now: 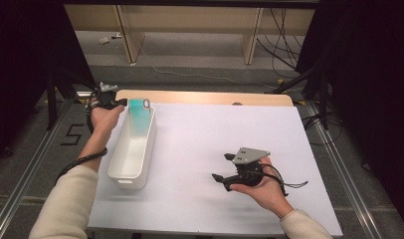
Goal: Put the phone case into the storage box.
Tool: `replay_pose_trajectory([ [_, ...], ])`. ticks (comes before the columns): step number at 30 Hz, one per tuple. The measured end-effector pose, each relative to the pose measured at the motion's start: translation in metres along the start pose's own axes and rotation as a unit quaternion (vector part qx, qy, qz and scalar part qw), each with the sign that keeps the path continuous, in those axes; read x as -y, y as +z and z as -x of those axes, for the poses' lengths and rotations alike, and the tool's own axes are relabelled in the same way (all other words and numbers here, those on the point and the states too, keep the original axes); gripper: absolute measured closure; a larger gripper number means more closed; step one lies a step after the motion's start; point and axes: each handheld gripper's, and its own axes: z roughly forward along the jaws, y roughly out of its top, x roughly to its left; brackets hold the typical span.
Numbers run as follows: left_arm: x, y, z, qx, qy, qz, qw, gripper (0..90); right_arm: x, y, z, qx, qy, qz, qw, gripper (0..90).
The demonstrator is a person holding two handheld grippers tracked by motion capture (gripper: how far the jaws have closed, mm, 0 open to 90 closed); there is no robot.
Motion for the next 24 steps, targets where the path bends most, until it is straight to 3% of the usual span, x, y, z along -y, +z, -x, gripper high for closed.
replay_pose_trajectory([
  [7, 0.0, 0.006, 0.003, 0.003, 0.009, -0.006, 0.9999, 89.9, 0.0, -0.001, -0.001, 0.0, 0.002, 0.0, 1.0, 20.6],
  [8, 0.0, 0.006, 0.002, 0.003, 0.02, -0.015, 0.9997, 89.9, 0.0, -0.001, 0.0, 0.0, 0.001, 0.0, 1.0, 20.6],
  [11, 0.0, 0.009, 0.005, 0.003, 0.009, -0.007, 0.9999, 89.9, 0.0, -0.001, 0.0, 0.001, 0.001, -0.001, 1.0, 20.6],
  [14, 0.001, 0.009, 0.006, 0.0, 0.012, -0.004, 0.9999, 89.8, 0.0, -0.001, 0.0, 0.0, 0.0, -0.001, 1.0, 20.6],
  [15, 0.002, 0.007, 0.005, -0.002, 0.019, -0.006, 0.9998, 89.8, 0.0, -0.001, 0.0, 0.0, 0.0, -0.002, 1.0, 20.6],
  [19, 0.002, 0.001, 0.004, 0.001, 0.009, 0.005, 0.9999, 88.7, 0.001, -0.002, 0.0, 0.0, 0.003, -0.002, 1.0, 20.6],
  [24, 0.0, -0.014, 0.004, 0.006, 0.012, 0.021, 0.9997, 80.0, 0.001, -0.001, 0.0, 0.006, 0.004, 0.006, 1.0, 20.5],
])
